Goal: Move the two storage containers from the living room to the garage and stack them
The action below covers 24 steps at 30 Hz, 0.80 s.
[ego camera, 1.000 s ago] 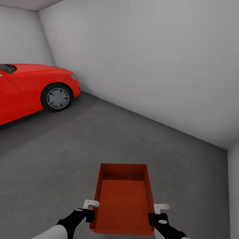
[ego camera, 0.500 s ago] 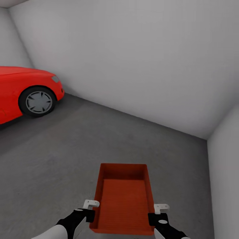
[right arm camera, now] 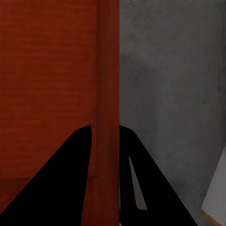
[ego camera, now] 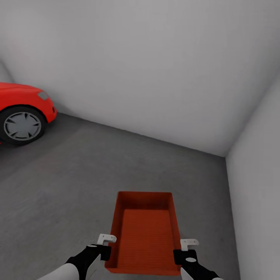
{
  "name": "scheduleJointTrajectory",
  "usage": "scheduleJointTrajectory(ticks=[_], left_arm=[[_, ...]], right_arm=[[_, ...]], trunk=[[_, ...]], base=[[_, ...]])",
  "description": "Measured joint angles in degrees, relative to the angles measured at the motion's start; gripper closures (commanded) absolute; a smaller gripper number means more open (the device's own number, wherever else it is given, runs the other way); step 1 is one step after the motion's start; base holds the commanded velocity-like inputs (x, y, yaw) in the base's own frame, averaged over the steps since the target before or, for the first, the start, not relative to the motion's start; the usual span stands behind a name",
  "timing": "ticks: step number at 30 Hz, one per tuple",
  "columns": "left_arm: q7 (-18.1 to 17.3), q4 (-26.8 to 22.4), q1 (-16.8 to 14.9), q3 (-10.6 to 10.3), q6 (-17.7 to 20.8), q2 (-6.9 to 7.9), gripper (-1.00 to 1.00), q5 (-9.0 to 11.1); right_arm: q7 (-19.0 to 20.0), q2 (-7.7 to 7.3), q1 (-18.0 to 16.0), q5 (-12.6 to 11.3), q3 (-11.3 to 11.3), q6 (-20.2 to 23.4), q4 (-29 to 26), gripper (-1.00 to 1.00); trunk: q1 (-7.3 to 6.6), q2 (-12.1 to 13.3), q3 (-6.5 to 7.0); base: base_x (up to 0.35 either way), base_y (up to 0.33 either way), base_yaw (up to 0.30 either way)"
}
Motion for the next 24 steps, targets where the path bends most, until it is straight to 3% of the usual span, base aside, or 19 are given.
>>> scheduleJointTrajectory(ticks=[24], left_arm=[[0.00, 0.05, 0.00, 0.01, 0.02, 0.03, 1.00, 0.01]], right_arm=[[0.01, -0.05, 0.01, -0.10, 0.14, -0.03, 0.01, 1.00]], trunk=[[0.00, 0.00, 0.00]], base=[[0.321, 0.078, -0.001]])
